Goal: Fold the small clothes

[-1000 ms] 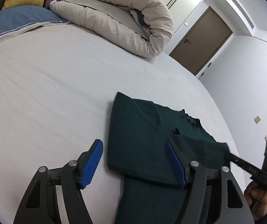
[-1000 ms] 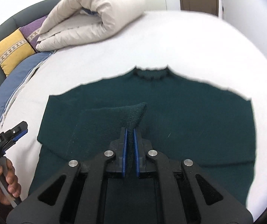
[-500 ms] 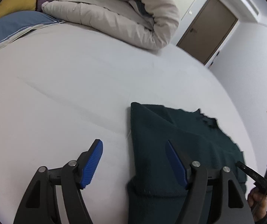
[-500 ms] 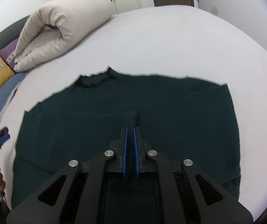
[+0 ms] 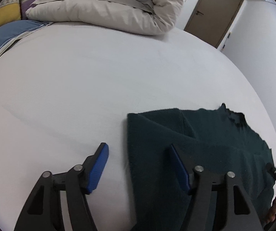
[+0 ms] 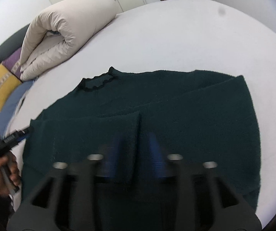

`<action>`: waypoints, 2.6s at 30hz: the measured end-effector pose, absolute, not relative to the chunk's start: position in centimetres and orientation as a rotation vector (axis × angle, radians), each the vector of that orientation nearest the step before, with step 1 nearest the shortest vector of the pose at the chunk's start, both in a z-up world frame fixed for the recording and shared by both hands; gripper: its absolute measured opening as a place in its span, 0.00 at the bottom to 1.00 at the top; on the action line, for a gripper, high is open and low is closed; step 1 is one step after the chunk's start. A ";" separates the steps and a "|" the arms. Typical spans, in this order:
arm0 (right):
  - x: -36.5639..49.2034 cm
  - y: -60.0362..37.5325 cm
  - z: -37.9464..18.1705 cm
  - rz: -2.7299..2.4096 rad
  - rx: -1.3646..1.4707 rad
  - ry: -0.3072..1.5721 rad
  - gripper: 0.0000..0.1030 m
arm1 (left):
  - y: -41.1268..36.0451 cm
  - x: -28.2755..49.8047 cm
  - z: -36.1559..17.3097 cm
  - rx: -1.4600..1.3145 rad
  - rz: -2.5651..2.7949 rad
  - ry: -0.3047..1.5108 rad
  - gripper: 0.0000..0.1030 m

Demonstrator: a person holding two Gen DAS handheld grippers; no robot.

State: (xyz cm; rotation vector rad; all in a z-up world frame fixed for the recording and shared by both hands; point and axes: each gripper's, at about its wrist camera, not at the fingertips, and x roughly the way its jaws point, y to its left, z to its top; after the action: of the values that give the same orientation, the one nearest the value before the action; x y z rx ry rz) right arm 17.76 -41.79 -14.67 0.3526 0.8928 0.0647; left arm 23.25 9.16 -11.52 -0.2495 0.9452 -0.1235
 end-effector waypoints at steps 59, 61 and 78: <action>16.7 -40.0 -15.8 -0.065 0.148 0.943 0.06 | 7.8 25.5 -12.5 -0.083 -0.160 0.911 0.09; 16.4 -41.0 -15.8 -0.049 0.227 0.915 0.06 | 7.6 25.4 -12.3 -0.066 -0.158 0.907 0.09; 11.9 -39.3 -14.6 -0.067 0.224 0.935 0.56 | 7.6 16.2 -9.5 0.055 -0.133 0.893 0.60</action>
State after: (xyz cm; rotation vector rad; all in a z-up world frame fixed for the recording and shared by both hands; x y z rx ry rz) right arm 11.87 -39.26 -14.63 0.2242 0.9350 -0.0671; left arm 16.24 7.60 -9.52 0.0554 0.8931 -0.1327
